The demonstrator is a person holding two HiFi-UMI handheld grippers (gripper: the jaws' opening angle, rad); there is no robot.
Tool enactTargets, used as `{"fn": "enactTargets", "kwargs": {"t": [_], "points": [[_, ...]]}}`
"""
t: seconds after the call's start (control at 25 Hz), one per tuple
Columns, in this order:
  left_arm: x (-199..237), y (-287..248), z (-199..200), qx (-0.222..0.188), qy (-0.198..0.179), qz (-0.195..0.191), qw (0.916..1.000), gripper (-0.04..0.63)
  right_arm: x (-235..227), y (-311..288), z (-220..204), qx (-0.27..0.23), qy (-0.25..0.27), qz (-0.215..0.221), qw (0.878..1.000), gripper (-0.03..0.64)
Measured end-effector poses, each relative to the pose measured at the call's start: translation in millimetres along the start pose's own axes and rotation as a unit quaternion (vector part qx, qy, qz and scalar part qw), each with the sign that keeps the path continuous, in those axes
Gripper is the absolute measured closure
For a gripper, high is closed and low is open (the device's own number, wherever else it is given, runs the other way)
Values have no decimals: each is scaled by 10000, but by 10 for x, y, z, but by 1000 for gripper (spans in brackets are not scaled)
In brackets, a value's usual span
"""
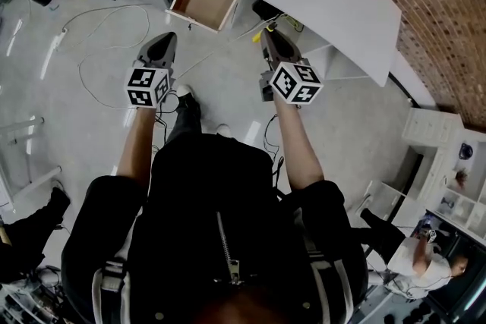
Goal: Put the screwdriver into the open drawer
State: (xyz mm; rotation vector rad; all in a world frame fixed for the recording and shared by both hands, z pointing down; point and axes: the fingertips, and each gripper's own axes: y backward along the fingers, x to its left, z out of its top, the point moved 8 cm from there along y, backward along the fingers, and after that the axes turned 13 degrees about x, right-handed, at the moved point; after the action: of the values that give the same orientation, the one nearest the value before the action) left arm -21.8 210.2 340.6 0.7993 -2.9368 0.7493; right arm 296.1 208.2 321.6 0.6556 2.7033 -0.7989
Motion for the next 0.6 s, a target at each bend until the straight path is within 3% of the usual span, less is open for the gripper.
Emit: {"fn": "enactTargets", "kwargs": {"t": [0.6], "points": [[1525,-524,354,150,-12,-163,9998,571,480,-1492,387,193,-392,-85,9990,540]]}}
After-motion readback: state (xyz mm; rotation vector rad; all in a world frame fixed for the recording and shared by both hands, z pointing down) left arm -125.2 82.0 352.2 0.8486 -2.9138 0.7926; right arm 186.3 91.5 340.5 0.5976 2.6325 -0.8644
